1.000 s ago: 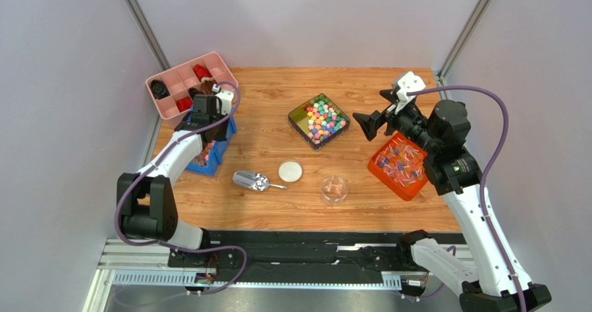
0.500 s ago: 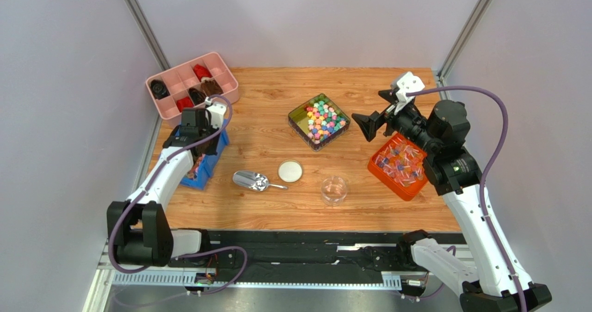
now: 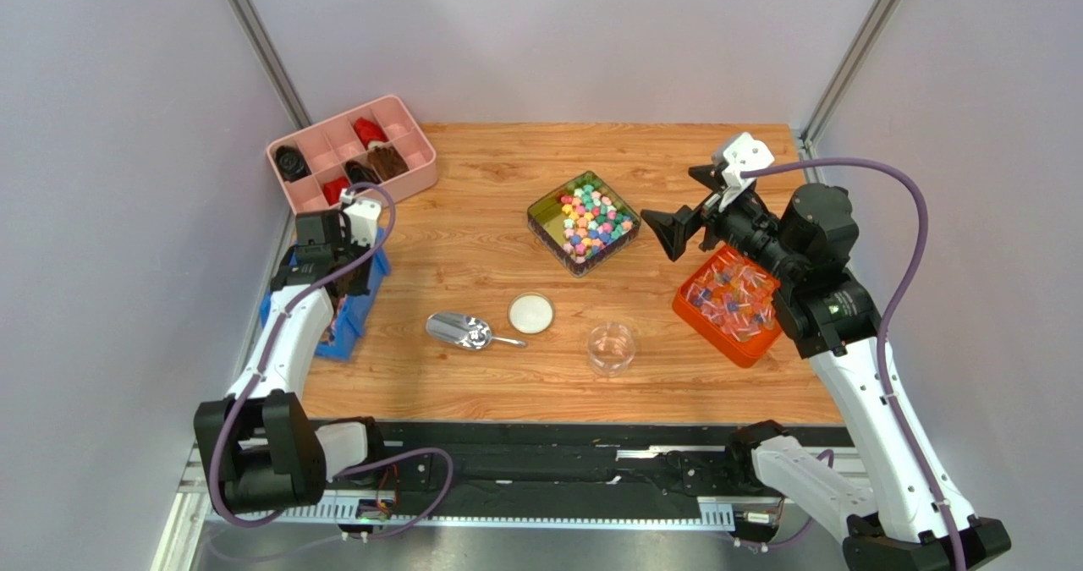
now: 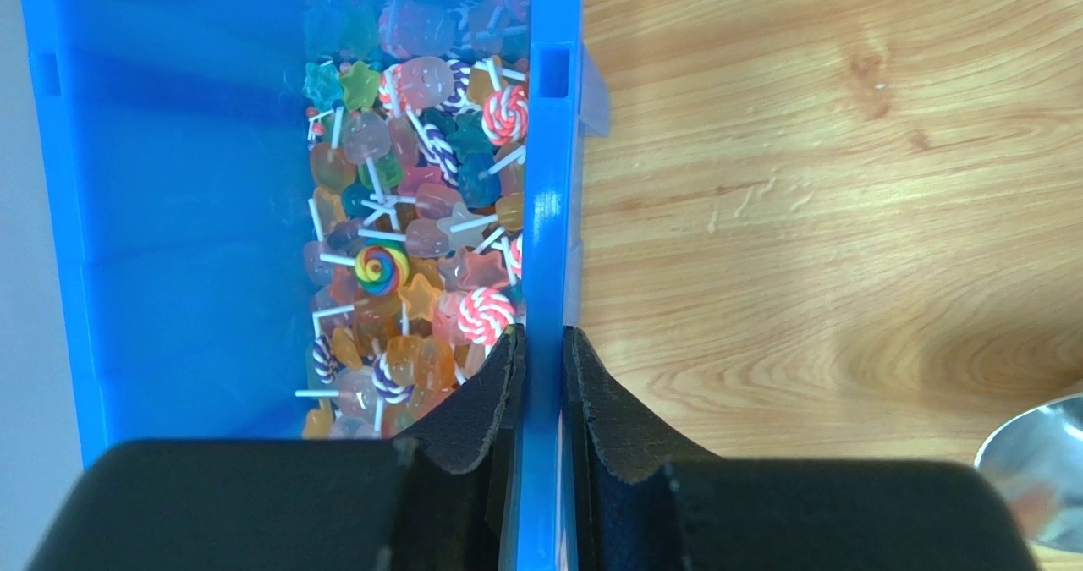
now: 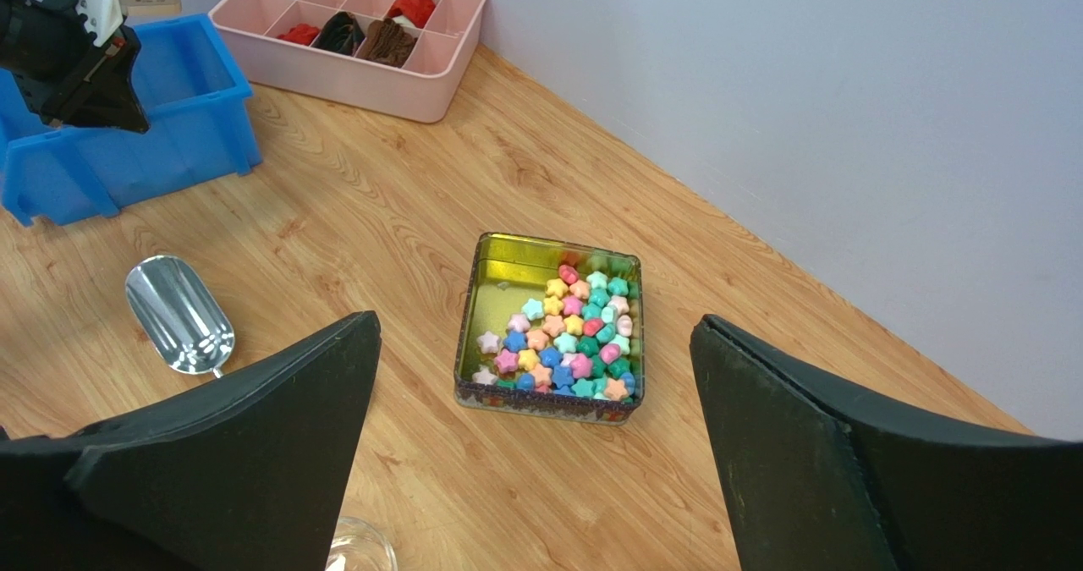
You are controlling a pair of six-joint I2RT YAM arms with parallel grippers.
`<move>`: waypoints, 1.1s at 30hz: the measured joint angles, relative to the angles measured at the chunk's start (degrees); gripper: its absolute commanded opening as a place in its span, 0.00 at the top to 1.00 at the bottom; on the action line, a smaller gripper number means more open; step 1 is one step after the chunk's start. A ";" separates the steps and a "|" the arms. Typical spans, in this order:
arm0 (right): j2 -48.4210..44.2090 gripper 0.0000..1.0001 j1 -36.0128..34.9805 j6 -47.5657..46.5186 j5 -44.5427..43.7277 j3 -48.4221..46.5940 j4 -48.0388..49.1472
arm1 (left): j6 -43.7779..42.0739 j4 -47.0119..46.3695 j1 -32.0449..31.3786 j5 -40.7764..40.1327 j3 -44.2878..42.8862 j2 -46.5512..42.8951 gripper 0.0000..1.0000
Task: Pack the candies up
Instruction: Move the storage box to the corner of the board.
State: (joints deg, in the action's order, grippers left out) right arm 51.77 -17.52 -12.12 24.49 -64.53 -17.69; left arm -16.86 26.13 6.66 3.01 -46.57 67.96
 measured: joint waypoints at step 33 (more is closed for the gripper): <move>0.00 0.03 -0.33 0.00 0.63 0.02 0.00 | -9.31 -2.75 19.78 2.54 1.29 -0.07 0.93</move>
State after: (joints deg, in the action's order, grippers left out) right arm 51.77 -17.85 -12.12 25.12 -64.51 -17.69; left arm -26.17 23.38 26.44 5.54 -45.28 67.90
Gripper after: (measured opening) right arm 0.976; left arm 0.195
